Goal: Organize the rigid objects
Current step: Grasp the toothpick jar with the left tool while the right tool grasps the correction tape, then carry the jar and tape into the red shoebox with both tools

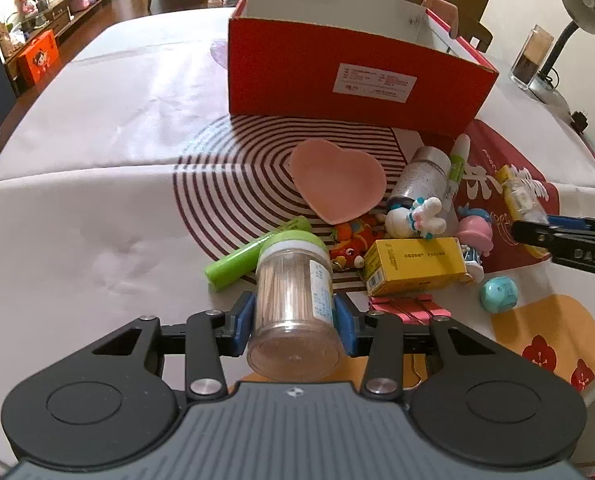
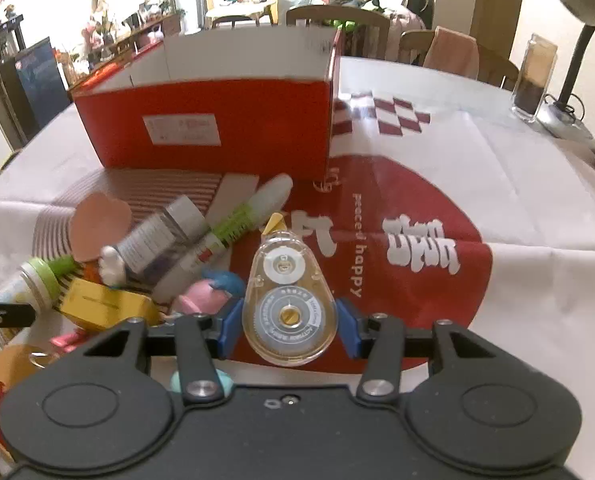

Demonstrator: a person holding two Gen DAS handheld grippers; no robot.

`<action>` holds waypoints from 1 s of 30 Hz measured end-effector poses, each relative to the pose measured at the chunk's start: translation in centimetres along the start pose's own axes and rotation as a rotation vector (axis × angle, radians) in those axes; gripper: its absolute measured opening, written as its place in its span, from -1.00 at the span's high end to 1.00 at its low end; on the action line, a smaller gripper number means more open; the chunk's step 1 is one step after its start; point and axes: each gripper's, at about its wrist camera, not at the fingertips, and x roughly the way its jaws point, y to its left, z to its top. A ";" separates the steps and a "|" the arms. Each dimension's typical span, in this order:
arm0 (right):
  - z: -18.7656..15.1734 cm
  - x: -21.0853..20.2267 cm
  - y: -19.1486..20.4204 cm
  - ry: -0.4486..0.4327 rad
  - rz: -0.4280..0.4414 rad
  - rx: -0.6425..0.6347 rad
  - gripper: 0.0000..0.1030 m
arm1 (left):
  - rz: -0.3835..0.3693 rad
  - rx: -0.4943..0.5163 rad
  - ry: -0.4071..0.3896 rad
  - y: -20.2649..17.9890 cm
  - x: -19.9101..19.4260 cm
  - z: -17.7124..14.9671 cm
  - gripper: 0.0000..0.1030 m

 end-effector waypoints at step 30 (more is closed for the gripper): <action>10.6 -6.7 2.1 -0.121 0.093 0.000 0.04 | 0.028 0.023 -0.191 0.1 -7.6 7.6 0.18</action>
